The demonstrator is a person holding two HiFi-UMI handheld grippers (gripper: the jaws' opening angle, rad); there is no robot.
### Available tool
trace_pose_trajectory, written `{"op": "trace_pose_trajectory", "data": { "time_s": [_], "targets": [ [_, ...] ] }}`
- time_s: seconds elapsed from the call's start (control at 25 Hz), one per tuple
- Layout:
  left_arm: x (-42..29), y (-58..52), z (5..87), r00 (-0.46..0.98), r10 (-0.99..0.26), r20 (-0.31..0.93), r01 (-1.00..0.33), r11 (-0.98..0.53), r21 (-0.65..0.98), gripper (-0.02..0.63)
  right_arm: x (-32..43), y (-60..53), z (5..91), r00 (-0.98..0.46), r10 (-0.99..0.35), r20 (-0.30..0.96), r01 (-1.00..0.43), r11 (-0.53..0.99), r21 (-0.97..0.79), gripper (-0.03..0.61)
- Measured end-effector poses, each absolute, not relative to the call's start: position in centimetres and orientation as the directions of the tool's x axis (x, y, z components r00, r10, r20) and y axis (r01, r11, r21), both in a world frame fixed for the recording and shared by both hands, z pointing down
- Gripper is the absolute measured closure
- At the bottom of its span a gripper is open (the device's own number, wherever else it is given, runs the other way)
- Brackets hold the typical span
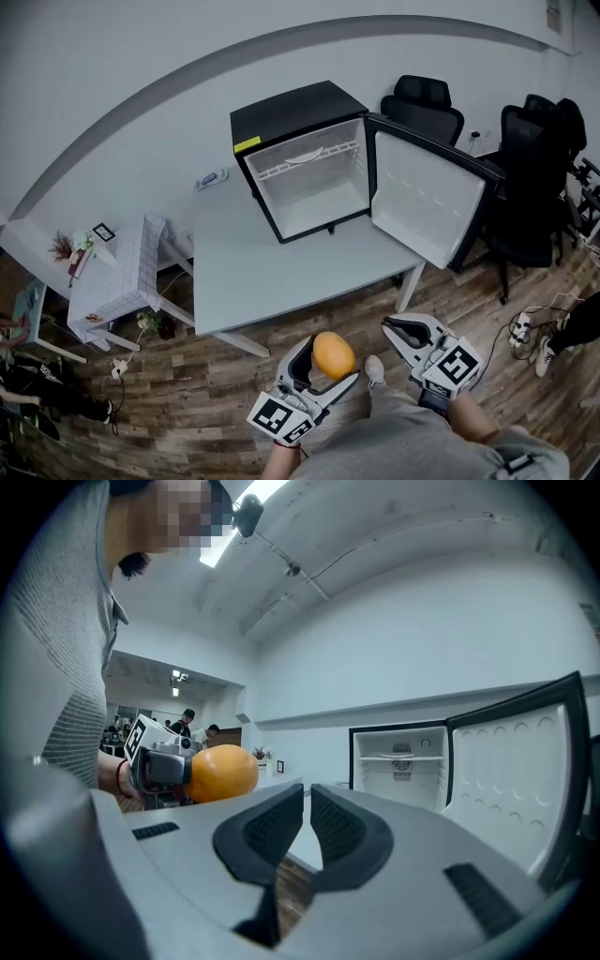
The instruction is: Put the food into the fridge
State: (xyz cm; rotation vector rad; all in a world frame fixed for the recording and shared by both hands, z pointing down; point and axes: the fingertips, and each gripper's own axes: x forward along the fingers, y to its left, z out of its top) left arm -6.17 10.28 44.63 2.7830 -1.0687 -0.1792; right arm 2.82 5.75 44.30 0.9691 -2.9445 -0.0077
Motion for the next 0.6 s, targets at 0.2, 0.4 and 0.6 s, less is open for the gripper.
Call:
{"op": "trace_pose_trajectory", "data": {
  "time_s": [0.2, 0.4, 0.6],
  "targets": [
    [-5.6, 4.7, 43.5, 0.740, -0.670, -0.054, -0.655, -0.737, 0.167, 0.155, 3.5, 0.3, 44.3, -0.802, -0.595, 0.049, -0.596, 0.803, -0.007, 0.563],
    [-5.7, -0.9, 42.4, 0.721, -0.690, -0.063, -0.672, -0.719, 0.175, 0.155, 3.9, -5.1, 43.6, -0.807, -0.588, 0.053, -0.589, 0.808, -0.017, 0.563],
    [-6.0, -6.2, 41.3, 0.698, -0.710, -0.087, -0.692, -0.701, 0.174, 0.155, 3.8, -10.4, 42.8, -0.816, -0.576, 0.041, -0.577, 0.817, -0.013, 0.563]
  ]
}}
